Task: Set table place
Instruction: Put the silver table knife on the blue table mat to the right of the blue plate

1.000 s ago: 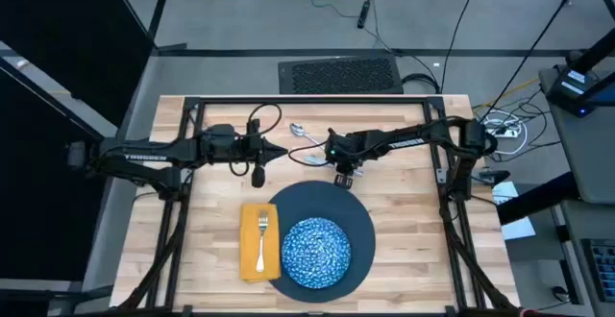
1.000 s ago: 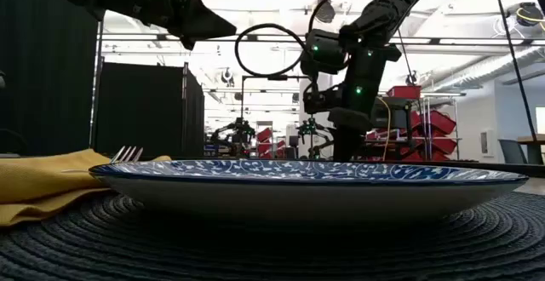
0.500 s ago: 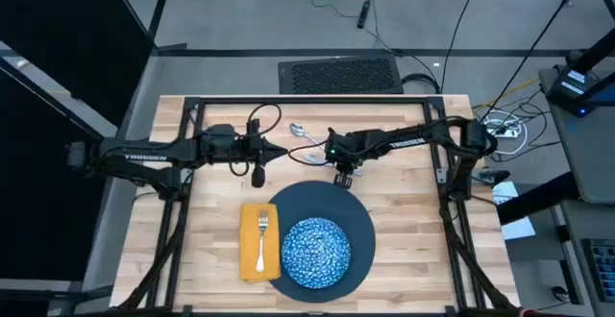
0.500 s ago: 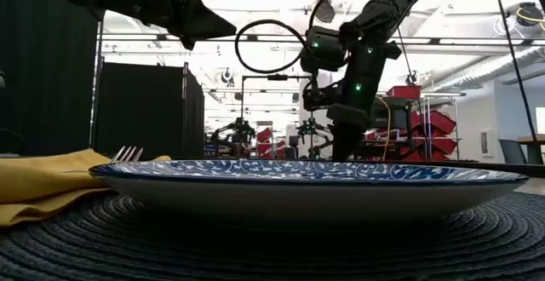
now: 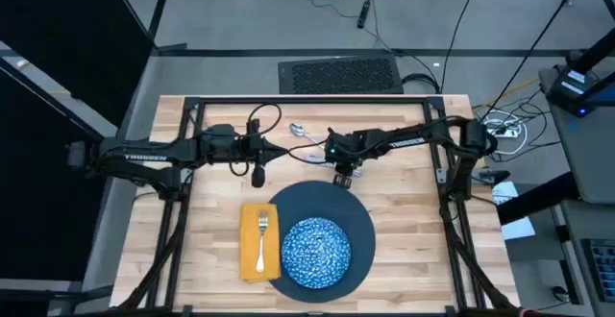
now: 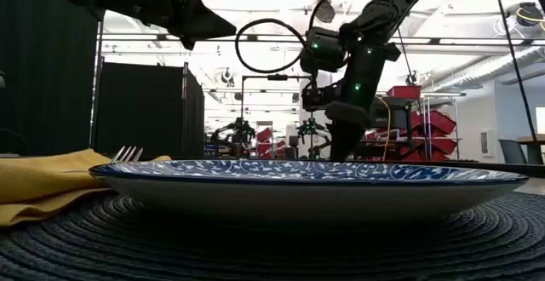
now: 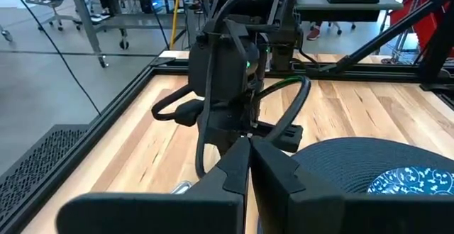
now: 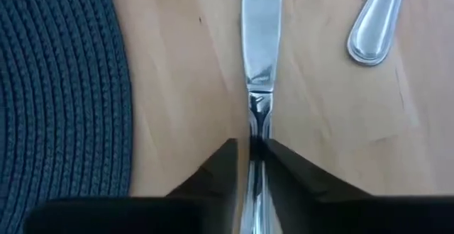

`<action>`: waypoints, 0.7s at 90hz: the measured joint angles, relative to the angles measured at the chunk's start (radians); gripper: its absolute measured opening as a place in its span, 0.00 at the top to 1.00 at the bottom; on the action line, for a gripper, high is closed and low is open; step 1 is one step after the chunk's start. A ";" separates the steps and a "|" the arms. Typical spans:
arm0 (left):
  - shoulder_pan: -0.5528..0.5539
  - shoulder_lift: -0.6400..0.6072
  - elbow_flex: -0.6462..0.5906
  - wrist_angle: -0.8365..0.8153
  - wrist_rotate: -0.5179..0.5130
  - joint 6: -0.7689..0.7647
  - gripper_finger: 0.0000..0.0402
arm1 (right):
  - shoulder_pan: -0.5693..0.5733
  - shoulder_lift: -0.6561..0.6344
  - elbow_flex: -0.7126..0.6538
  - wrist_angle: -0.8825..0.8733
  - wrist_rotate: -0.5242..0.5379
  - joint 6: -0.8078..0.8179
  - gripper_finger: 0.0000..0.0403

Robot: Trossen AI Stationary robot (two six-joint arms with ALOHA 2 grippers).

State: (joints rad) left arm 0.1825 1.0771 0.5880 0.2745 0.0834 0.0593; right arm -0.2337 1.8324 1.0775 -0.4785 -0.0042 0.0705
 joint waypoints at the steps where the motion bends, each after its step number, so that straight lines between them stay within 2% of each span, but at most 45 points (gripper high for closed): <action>1: 0.000 0.000 0.000 0.000 0.000 0.000 1.00 | 0.000 0.000 0.000 0.000 -0.001 0.000 0.78; 12: 0.000 0.000 0.000 0.000 0.000 0.000 1.00 | 0.000 0.000 0.000 0.000 -0.003 0.000 0.69; 21: 0.000 0.000 0.000 0.000 0.000 0.000 1.00 | 0.000 0.000 0.000 0.000 -0.001 -0.001 0.66; 63: 0.000 0.000 0.000 0.000 0.000 0.000 1.00 | 0.001 -0.001 0.005 0.015 -0.002 -0.002 0.74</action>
State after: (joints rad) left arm 0.1825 1.0771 0.5880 0.2745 0.0834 0.0593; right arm -0.2328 1.8316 1.0828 -0.4630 -0.0063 0.0683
